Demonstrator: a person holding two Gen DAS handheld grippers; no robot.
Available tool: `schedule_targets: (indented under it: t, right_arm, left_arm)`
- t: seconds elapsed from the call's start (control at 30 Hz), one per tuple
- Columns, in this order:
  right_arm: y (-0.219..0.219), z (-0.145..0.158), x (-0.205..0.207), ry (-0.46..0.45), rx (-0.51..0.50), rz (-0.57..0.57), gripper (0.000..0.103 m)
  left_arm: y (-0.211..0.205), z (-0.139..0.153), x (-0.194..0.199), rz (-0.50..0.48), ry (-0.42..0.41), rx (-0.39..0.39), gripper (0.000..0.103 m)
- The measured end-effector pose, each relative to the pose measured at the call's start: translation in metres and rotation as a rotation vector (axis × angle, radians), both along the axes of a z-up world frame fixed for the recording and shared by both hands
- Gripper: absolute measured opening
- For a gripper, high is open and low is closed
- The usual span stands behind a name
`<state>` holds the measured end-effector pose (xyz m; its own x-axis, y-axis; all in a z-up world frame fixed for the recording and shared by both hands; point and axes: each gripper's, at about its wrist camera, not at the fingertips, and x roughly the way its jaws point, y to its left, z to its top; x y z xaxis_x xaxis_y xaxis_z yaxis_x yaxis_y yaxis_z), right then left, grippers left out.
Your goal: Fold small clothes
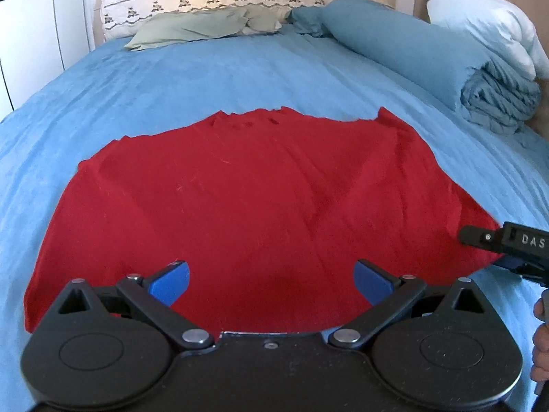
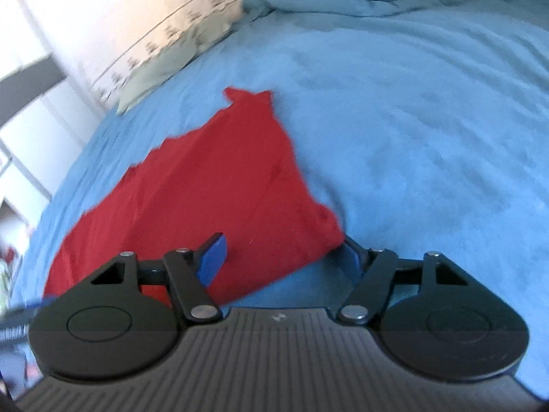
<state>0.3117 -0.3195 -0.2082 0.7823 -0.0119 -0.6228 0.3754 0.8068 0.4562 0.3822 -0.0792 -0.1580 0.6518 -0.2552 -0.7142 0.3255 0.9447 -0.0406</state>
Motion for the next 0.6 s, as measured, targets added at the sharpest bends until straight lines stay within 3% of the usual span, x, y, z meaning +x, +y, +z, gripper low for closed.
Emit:
schedule_targets:
  t: [0.13, 0.3, 0.5, 0.57, 0.6]
  right_arm:
    - [-0.013, -0.004, 0.004, -0.023, 0.059, -0.074, 0.074]
    - [-0.004, -0.004, 0.004, -0.038, 0.047, -0.029, 0.064]
    - [-0.008, -0.011, 0.005, -0.039, 0.067, -0.095, 0.045]
    - [-0.005, -0.009, 0.009, -0.027, 0.039, -0.088, 0.031]
    - [-0.003, -0.007, 0.009, -0.024, 0.037, -0.079, 0.030]
  left_arm:
    - [0.002, 0.000, 0.010, 0.030, 0.003, -0.007, 0.103]
    - [0.003, -0.002, 0.022, 0.047, 0.006, -0.005, 0.103]
    - [0.003, -0.005, 0.033, 0.069, -0.004, 0.027, 0.103]
    - [0.002, -0.006, 0.040, 0.085, -0.015, 0.048, 0.101]
    - [0.002, -0.007, 0.044, 0.093, -0.019, 0.053, 0.100]
